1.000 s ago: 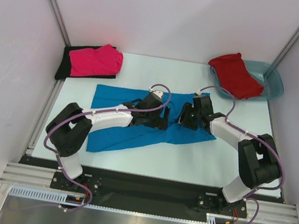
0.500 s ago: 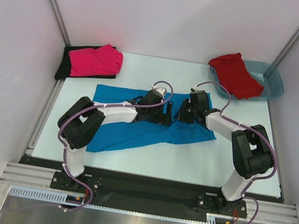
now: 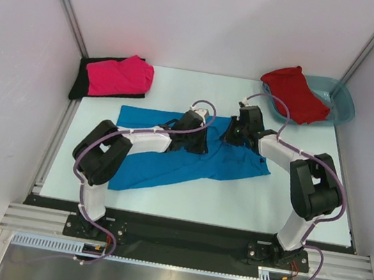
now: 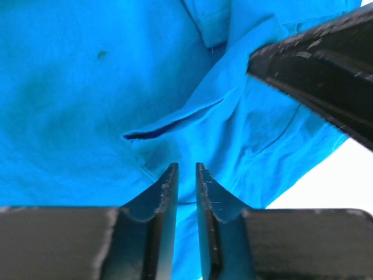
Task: Fold and stack the t-shirts
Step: Fold the tshirt
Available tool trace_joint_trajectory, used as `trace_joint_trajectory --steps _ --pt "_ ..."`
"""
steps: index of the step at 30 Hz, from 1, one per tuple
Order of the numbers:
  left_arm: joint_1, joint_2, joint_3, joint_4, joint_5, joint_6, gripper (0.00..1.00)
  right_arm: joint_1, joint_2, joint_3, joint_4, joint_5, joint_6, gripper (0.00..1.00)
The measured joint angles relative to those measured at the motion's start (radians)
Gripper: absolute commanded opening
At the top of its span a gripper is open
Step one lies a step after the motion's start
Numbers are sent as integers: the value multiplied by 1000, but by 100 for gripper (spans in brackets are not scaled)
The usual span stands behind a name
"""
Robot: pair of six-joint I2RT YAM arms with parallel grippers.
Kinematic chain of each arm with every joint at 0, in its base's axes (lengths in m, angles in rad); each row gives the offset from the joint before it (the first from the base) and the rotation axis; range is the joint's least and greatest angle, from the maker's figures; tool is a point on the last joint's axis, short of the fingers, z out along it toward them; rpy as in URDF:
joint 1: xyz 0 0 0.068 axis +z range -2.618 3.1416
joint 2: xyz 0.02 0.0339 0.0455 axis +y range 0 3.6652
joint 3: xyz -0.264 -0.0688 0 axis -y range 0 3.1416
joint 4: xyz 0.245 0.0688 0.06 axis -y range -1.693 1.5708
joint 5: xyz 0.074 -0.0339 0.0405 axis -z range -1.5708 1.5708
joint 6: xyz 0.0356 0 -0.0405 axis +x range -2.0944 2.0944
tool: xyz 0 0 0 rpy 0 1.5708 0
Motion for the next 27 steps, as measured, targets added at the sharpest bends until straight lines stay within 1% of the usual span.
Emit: trace_joint_trajectory --steps 5,7,9,10,11,12,13,14,15,16,17,22,25,27 --pt "4 0 1 -3 -11 0 22 -8 3 50 -12 1 -22 0" --pt "4 0 5 -13 -27 0 18 -12 16 87 -18 3 -33 5" --pt "4 0 14 -30 -56 2 16 -17 40 127 -22 5 -43 14" --pt "4 0 19 -38 -75 2 16 -19 55 148 -24 5 -50 24" --pt "4 0 23 -48 -99 3 17 -23 76 175 -29 5 -58 39" --pt "5 0 26 -58 -114 3 21 -26 91 191 -29 5 -63 41" --pt "5 0 29 -69 -138 6 27 -29 109 210 -36 3 -79 46" --pt "5 0 30 -84 -161 10 32 -32 130 234 -47 3 -85 56" --pt "5 0 30 -95 -178 12 33 -34 149 254 -56 4 -91 61" --pt "6 0 30 -107 -195 13 34 -36 161 266 -65 7 -102 62" --pt "6 0 30 -119 -211 13 39 -39 169 276 -78 16 -111 63" --pt "8 -5 28 -151 -264 18 41 -50 167 284 -135 77 -140 63" --pt "9 -22 13 -151 -275 18 46 -56 137 267 -164 121 -153 63" --pt "9 -41 -1 -150 -272 19 50 -58 94 240 -190 158 -160 63"
